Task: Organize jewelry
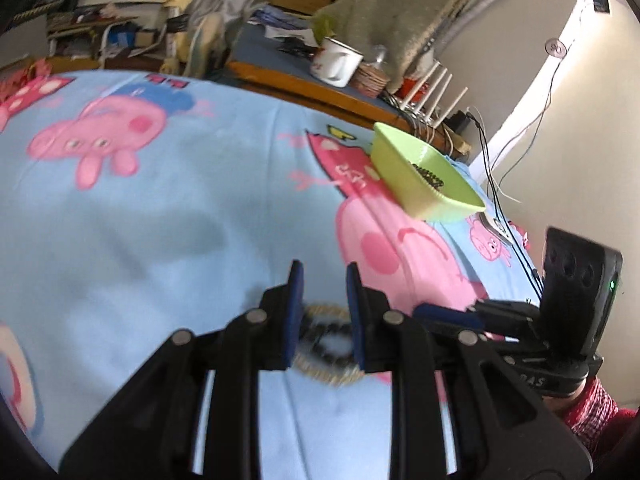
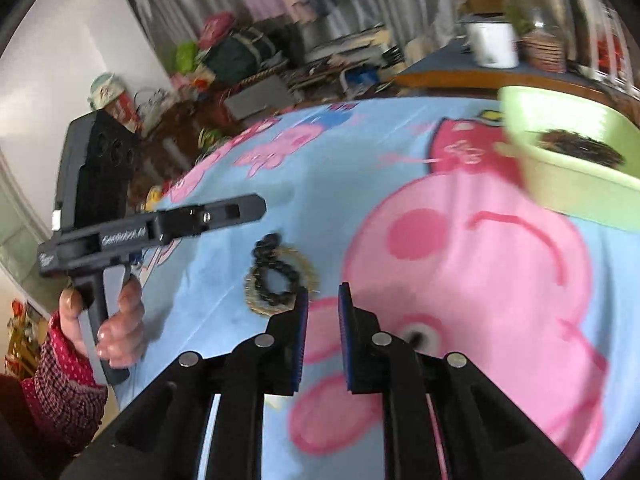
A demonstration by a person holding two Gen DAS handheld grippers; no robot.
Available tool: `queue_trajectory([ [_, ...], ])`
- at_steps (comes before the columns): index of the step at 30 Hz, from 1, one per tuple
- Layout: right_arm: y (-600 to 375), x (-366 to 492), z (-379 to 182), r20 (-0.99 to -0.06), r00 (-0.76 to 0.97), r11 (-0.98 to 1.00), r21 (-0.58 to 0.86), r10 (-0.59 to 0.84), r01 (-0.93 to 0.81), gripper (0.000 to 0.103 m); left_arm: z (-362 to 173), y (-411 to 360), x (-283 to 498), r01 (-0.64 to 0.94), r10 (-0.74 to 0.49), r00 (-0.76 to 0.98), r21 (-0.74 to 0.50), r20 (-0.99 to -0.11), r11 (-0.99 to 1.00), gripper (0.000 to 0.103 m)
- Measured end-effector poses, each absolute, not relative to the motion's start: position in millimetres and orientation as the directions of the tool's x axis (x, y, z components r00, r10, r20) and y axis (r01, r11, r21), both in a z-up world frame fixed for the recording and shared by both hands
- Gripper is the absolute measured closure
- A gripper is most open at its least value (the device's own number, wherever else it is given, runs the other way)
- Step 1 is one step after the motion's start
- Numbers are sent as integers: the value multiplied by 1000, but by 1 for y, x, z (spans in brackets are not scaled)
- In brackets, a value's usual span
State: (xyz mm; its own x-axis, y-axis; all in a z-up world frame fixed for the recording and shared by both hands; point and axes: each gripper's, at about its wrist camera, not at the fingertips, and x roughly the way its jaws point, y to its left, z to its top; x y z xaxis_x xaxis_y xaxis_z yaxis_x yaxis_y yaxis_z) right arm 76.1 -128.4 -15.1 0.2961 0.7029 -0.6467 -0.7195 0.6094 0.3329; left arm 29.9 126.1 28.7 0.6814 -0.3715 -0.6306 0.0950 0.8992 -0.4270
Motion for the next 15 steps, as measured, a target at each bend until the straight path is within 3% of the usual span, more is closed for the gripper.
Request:
queue_trajectory([
  [8,-95,82,-22,-703,286,620,275,651,-735,103,23,143,14,60,-390,680,-483,-620,873,82],
  [9,-97,82,-22,-704,291,620,267,648,-737,103,23,141,15,60,-392,674,-483,-626,874,76],
  [10,-96,80,-22,-706,297,621,252,642,-742,103,22,138,16,55,-386,671,-477,-633,877,58],
  [11,-97,79,-22,-707,298,618,245,641,-747,103,21,135,17,47,-373,673,-466,-638,884,50],
  [13,-101,78,-22,-711,312,628,230,630,-743,103,16,124,22,63,-355,666,-425,-656,903,50],
  [15,-110,81,-23,-713,321,640,229,623,-733,103,8,115,28,58,-319,642,-371,-697,927,76],
])
